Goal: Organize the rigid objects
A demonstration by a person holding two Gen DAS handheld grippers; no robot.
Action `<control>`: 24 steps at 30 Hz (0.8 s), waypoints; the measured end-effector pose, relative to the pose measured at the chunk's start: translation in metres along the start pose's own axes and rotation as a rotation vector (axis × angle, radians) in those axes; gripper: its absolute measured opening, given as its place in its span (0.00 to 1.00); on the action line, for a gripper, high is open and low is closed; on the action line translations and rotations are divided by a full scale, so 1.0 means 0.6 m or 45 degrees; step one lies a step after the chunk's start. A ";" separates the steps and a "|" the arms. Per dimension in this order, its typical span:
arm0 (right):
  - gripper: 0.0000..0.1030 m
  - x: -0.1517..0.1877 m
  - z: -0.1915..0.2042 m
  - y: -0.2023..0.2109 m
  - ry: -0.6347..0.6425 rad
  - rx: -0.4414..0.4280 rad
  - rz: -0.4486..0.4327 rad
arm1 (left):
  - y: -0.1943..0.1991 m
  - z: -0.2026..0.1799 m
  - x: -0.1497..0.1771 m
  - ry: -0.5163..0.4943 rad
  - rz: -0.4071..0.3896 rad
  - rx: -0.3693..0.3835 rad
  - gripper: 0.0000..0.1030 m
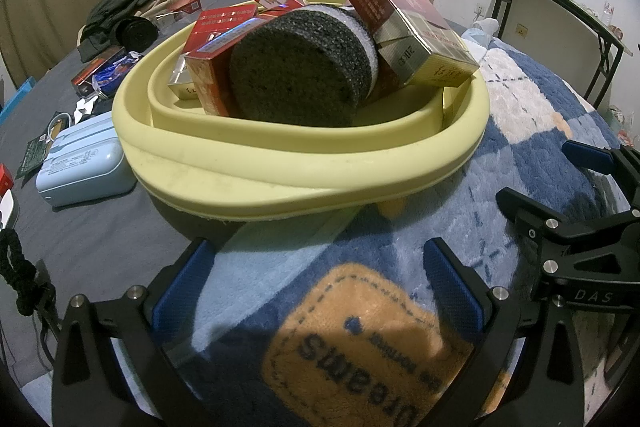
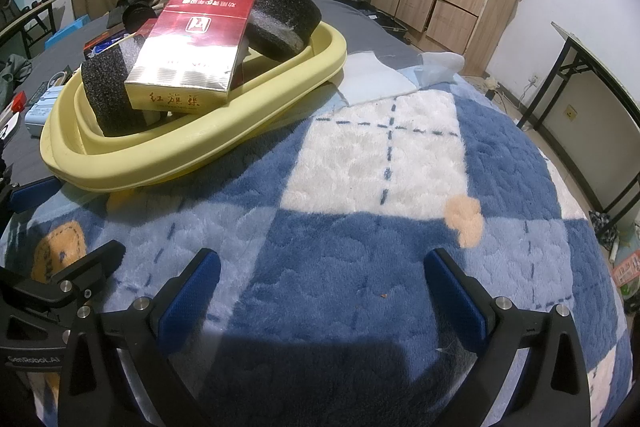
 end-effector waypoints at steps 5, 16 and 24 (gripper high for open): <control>1.00 0.000 -0.001 -0.001 0.000 0.000 0.000 | -0.001 0.000 0.000 -0.001 0.000 -0.001 1.00; 1.00 0.001 0.002 0.001 -0.001 0.000 0.001 | 0.000 0.001 0.001 0.002 0.000 0.002 1.00; 1.00 0.000 0.001 0.000 -0.004 -0.002 0.002 | -0.002 0.001 -0.001 0.002 0.000 0.002 1.00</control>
Point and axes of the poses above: each gripper's, at about its wrist camera, not at the fingertips, and y roughly against the way its jaws point, z to its left, x to its underside, the point moved 6 cm from there along -y, roughly the way its jaws point, and after that the axes turned 6 degrees about -z, right-handed, at the moved point
